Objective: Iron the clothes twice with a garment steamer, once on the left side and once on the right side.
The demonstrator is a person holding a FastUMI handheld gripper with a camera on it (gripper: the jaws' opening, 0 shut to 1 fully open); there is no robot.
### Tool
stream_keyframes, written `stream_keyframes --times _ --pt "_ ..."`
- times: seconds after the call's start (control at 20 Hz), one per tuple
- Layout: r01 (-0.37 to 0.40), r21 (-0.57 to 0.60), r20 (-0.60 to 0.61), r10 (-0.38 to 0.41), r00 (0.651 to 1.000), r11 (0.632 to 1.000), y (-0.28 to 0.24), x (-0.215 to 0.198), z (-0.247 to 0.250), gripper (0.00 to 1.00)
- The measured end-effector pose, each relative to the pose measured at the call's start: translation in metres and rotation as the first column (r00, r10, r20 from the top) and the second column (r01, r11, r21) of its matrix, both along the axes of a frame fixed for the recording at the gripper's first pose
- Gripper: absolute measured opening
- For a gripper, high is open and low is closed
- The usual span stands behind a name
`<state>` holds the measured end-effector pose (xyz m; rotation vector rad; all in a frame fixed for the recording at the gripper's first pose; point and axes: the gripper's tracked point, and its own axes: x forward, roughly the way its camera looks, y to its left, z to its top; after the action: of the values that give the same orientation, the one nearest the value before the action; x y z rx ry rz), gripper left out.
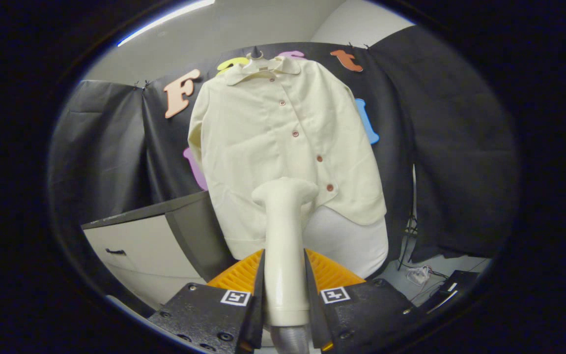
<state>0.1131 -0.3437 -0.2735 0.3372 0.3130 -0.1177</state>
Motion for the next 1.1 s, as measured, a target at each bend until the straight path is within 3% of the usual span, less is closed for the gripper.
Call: stream_keyframes --times 0.4,0.75,1.1 --pt "0.033 -0.080 0.102 -0.025 0.995 0.996 -0.033 0.057 0.089 0.38" --pt "0.147 -0.107 0.237 -0.118 0.964 0.983 -0.092 0.127 0.178 0.37" --pt "0.235 -0.081 0.320 -0.198 0.927 0.969 -0.134 0.175 0.210 0.37"
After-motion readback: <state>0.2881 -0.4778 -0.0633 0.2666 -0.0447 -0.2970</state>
